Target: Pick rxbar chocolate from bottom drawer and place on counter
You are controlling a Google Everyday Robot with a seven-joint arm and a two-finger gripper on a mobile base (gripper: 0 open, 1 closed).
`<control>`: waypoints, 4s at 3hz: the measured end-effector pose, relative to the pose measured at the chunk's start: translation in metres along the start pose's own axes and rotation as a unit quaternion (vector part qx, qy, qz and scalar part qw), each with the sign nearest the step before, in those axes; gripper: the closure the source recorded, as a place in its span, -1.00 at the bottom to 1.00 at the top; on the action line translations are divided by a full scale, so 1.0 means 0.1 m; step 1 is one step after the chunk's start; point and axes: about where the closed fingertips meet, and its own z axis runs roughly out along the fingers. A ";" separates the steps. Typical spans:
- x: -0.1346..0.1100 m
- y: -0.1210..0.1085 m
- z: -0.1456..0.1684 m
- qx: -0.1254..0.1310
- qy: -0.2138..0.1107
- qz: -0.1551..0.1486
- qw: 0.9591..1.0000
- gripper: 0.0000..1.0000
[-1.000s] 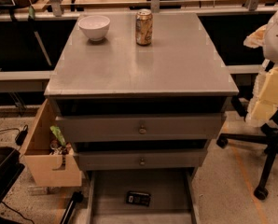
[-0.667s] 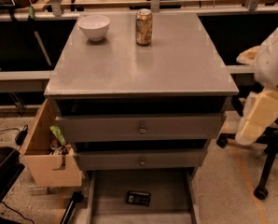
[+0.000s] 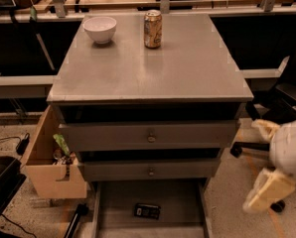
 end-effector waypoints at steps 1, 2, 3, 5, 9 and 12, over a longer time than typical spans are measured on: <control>0.53 0.29 0.66 -0.014 -0.010 0.031 0.999 -1.00; 0.84 0.35 1.31 -0.037 0.002 0.040 0.998 -1.00; 0.83 0.35 1.30 -0.037 0.002 0.040 0.998 -1.00; 1.01 0.04 2.32 -0.076 -0.029 0.108 0.991 -1.00; 1.51 0.25 4.26 -0.070 -0.045 0.167 0.982 -1.00; 1.45 0.40 5.20 -0.092 -0.035 0.105 0.990 -1.00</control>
Offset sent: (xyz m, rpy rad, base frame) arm 0.0075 -0.0194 -0.2387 0.0271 0.1753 -0.0406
